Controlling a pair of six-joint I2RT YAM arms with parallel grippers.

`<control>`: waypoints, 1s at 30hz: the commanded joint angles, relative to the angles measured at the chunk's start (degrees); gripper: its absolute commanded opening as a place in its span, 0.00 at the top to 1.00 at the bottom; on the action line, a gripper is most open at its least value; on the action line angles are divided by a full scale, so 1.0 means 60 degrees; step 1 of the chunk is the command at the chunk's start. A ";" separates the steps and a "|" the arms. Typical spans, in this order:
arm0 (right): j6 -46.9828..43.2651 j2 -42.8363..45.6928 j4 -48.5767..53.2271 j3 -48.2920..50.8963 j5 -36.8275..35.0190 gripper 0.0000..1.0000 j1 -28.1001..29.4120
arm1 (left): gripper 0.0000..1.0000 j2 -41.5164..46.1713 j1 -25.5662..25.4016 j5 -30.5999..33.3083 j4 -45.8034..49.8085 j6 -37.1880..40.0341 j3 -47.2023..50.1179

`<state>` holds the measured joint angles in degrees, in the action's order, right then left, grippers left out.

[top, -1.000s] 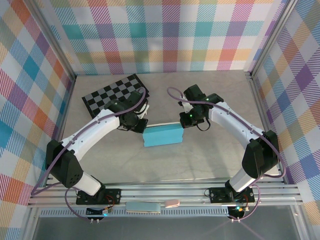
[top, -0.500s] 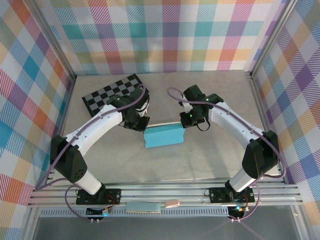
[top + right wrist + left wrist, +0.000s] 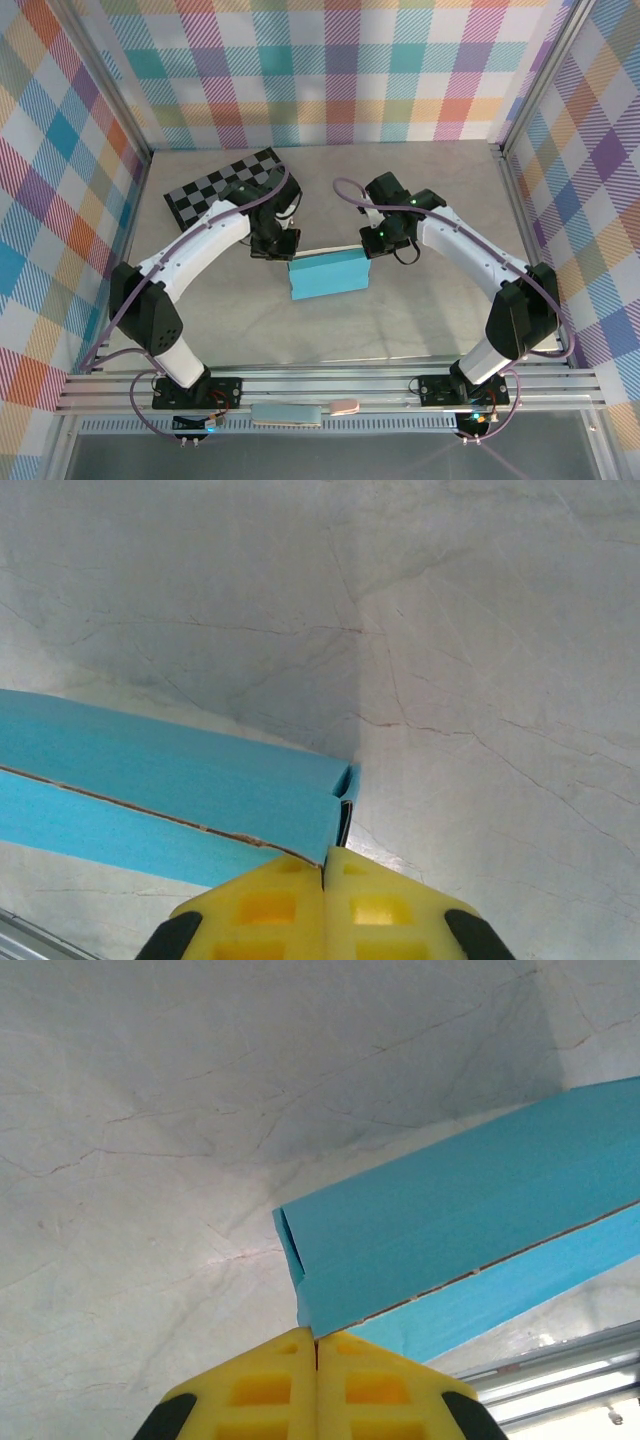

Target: Fold the paper box

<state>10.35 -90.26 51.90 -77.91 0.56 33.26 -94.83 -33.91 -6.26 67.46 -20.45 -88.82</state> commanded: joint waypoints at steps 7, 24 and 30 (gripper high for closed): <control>0.0258 0.0296 -0.0110 0.0226 0.0259 1.00 0.0323 | 1.00 -0.0361 0.0041 -0.0741 0.0198 -0.1168 -0.0677; 0.0436 0.0265 -0.0256 0.0167 -0.0029 1.00 0.0478 | 1.00 -0.1243 0.0041 -0.1164 0.0710 -0.1690 -0.1914; 0.0468 0.0280 -0.0341 0.0190 -0.0153 1.00 0.0500 | 1.00 -0.1549 0.0055 -0.1355 0.0822 -0.1690 -0.2319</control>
<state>12.75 -89.71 52.16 -77.19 -4.21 34.37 -102.83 -33.43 -8.51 74.43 -29.23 -100.09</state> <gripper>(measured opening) 0.047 0.048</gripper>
